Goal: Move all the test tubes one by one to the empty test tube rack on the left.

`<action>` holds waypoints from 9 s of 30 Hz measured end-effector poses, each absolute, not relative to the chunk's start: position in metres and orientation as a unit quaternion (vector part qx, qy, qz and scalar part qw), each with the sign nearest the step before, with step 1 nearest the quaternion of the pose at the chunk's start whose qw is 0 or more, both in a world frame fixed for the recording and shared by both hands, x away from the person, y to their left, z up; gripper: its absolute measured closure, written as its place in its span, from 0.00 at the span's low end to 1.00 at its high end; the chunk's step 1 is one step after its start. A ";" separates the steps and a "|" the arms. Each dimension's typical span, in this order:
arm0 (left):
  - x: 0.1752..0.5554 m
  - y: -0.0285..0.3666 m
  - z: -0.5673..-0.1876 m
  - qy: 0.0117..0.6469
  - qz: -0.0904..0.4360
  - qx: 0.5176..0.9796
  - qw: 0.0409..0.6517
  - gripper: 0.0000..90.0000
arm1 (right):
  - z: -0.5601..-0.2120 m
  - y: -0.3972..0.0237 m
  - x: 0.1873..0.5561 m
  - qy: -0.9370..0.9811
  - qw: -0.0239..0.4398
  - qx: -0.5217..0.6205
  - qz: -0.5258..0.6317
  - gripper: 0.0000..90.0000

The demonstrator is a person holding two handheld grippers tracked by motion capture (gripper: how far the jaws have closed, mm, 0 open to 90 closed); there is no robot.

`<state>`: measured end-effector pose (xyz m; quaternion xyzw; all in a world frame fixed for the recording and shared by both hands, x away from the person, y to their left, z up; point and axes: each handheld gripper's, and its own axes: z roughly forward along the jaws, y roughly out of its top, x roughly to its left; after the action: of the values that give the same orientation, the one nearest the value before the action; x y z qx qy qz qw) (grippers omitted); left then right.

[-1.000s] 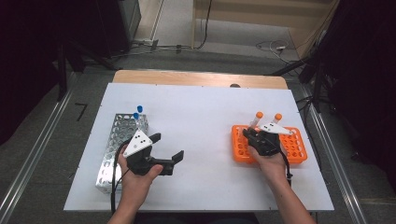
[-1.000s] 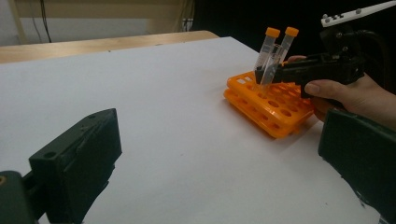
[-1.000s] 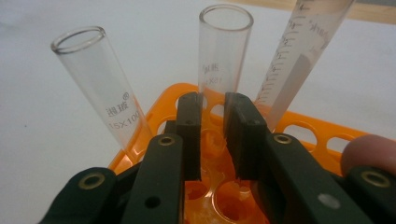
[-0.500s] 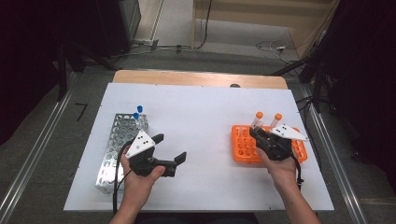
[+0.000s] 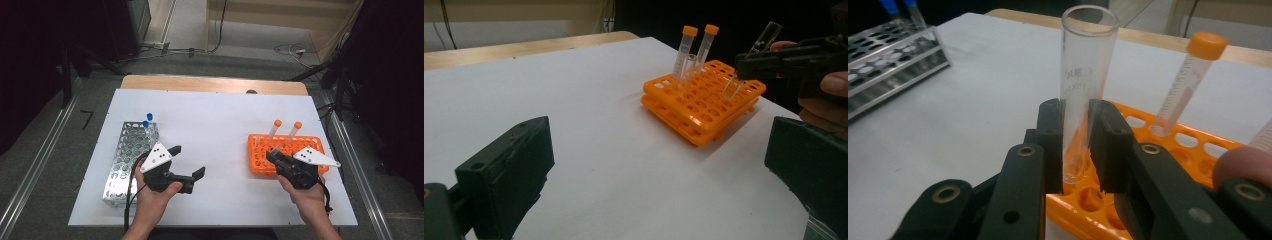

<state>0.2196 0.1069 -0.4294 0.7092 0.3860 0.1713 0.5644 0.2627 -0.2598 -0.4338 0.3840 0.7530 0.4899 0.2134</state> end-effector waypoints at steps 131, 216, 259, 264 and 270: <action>0.245 0.163 -0.404 0.389 0.241 0.688 0.563 0.84 | -0.454 -0.266 0.248 0.797 0.156 0.302 0.500 0.06; 0.266 0.203 -0.421 0.498 0.251 0.661 0.502 0.16 | -0.458 -0.276 0.273 0.779 0.185 0.358 0.480 0.06; 0.242 0.144 -0.424 0.436 0.192 0.700 0.533 0.00 | -0.479 -0.226 0.324 0.779 0.225 0.401 0.426 0.73; 0.242 0.143 -0.424 0.435 0.191 0.700 0.533 0.00 | -0.480 -0.229 0.324 0.777 0.228 0.400 0.429 0.81; 0.243 0.142 -0.424 0.439 0.185 0.697 0.536 0.00 | -0.479 -0.229 0.321 0.779 0.234 0.384 0.436 0.82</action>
<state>0.2428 0.1421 -0.4238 0.6969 0.4387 0.1853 0.5362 0.3215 -0.2287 -0.4787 0.3842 0.7794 0.4362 0.2336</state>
